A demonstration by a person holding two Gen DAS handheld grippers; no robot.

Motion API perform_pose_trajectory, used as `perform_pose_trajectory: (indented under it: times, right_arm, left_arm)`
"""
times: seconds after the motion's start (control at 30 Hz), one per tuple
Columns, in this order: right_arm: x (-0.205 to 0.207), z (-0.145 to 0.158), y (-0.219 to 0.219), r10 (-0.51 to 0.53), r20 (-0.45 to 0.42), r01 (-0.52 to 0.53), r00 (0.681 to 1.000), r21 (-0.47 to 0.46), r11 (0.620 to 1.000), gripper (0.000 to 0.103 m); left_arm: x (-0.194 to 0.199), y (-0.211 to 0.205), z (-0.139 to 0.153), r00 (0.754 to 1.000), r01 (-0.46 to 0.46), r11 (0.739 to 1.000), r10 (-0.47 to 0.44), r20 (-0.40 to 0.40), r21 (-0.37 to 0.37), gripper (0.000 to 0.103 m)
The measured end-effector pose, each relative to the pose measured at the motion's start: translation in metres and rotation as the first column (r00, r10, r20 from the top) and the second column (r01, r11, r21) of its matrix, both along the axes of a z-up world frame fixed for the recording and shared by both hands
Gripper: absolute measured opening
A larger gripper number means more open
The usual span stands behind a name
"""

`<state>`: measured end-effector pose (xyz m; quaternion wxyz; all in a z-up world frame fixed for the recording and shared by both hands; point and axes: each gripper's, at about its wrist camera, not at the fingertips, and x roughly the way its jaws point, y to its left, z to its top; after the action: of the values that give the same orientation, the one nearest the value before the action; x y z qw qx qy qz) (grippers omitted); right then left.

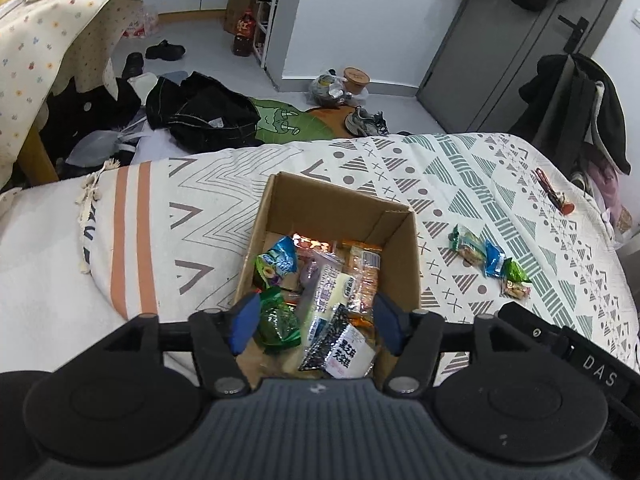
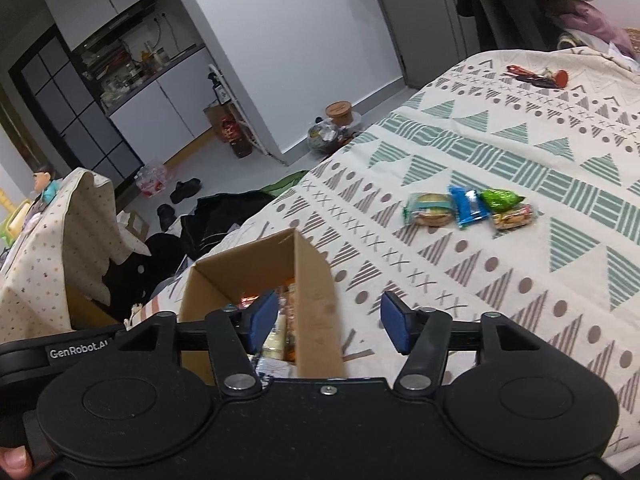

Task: Organize snacks
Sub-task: 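Carry both packs into the cardboard box and open both grippers, then move both tools back over the last few snacks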

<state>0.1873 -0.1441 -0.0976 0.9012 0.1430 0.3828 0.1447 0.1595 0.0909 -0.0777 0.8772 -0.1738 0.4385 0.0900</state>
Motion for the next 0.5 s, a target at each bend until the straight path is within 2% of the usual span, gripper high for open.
perform_pose_trajectory:
  times: [0.23, 0.33, 0.5]
  right_arm:
    - [-0.001, 0.002, -0.029, -0.038, 0.016, 0.038, 0.999, -0.005, 0.999, 0.068]
    - [-0.001, 0.003, -0.044, -0.060, 0.021, 0.061, 0.998, -0.006, 0.998, 0.077]
    - [0.000, 0.004, -0.069, -0.092, 0.029, 0.092, 0.995, -0.017, 0.996, 0.085]
  left_arm:
    - [0.003, -0.023, 0.001, 1.000, 0.015, 1.000, -0.015, 0.001, 0.021, 0.077]
    - [0.005, -0.036, 0.001, 1.000, 0.026, 0.999, -0.026, 0.002, 0.043, 0.079]
    - [0.007, -0.058, 0.002, 0.999, 0.038, 0.997, -0.039, 0.006, 0.069, 0.081]
